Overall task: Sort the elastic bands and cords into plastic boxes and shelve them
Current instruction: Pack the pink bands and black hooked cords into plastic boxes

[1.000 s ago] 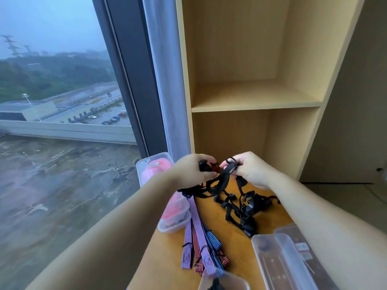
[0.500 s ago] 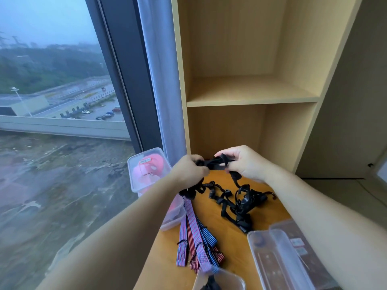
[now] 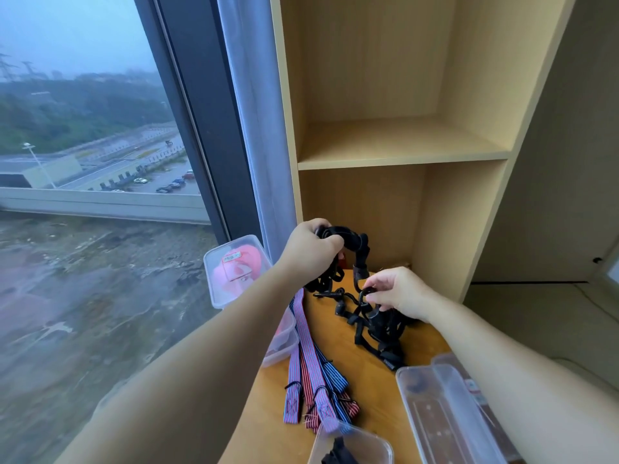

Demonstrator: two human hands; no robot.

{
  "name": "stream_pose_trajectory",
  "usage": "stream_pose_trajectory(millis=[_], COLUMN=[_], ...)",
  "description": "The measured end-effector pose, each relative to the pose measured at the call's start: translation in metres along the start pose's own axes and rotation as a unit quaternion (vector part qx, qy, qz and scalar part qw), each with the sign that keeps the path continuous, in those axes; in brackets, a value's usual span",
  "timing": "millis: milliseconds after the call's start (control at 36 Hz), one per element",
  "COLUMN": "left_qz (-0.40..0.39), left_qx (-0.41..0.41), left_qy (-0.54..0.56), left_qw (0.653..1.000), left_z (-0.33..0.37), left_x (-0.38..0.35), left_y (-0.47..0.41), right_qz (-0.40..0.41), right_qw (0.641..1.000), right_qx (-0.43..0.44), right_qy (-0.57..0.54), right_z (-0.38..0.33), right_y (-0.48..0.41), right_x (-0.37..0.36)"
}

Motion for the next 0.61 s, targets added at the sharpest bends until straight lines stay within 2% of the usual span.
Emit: stream_pose_trajectory(millis=[139,194,333,472,611], left_qz=[0.006,0.007,-0.002,-0.017,-0.003], left_qx=[0.005,0.007,0.01,0.012,0.009], left_qy=[0.0,0.001,-0.004,-0.012,-0.011], left_qw=[1.0,1.0,1.0,1.0,1.0], left_z=[-0.003,-0.004,-0.001,0.0,0.004], left_x=[-0.001,-0.002,-0.003,-0.007,-0.002], left_y=[0.0,0.0,0.001,0.003,0.004], right_qz=[-0.054,-0.065,-0.004,0.065,0.071], right_qw=[0.989,0.987,0.999,0.998,0.996], right_qx=[-0.013,-0.018,-0.002,-0.001,-0.008], right_qy=[-0.14,-0.147,-0.042,0.003,0.057], right_z=[-0.006,-0.009,-0.009,-0.008,-0.004], right_y=[0.006,0.008,0.009,0.007,0.01], right_x=[0.0,0.001,0.008,0.011,0.013])
Point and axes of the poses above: each hand's wrist, its own y-axis away from the middle knuckle, its own x-axis out of the back of the hand, z = x × y, the point moved 5 cm from there along -y, towards the middle knuckle, and after that the axes turned 9 degrees about -y, right-handed, at the moved point
